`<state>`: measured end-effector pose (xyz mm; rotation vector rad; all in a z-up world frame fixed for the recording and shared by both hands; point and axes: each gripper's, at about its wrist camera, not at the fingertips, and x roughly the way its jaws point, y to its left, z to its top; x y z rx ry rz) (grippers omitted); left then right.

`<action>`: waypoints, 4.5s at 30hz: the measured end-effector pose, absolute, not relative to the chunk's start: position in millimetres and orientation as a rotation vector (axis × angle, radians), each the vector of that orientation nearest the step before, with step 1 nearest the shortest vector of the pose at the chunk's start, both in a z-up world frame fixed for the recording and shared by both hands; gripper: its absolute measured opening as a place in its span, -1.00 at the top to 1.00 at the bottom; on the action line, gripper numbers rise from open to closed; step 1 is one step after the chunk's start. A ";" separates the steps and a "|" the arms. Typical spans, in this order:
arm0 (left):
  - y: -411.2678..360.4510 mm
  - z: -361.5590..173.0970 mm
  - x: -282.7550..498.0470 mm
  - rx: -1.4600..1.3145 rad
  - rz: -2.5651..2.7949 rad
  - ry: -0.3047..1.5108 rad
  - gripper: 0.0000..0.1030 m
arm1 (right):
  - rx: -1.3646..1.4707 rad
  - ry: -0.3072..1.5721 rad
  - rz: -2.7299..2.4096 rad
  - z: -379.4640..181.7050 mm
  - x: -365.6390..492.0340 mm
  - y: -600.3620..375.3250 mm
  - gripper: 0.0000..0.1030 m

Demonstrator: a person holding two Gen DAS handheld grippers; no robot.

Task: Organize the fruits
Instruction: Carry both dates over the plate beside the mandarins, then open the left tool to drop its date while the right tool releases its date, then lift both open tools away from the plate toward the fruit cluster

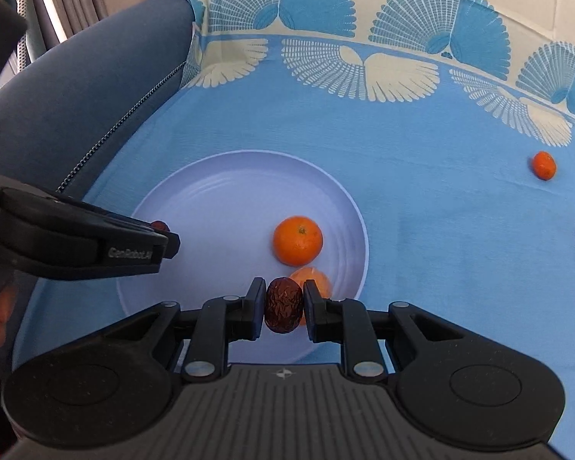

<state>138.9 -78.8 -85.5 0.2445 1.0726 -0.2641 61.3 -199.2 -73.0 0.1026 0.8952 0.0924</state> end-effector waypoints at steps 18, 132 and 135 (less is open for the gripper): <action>-68.8 3.6 72.2 0.227 -0.198 1.052 -1.00 | 0.151 0.819 0.009 -8.0 -10.1 -241.2 -0.65; -106.3 277.7 -34.0 0.000 -0.373 0.854 -1.00 | 0.337 0.694 -0.114 80.7 -126.1 -321.0 -0.84; -122.4 249.7 -15.4 0.032 -0.396 0.872 -1.00 | 0.362 0.655 -0.168 69.6 -121.4 -331.9 -0.95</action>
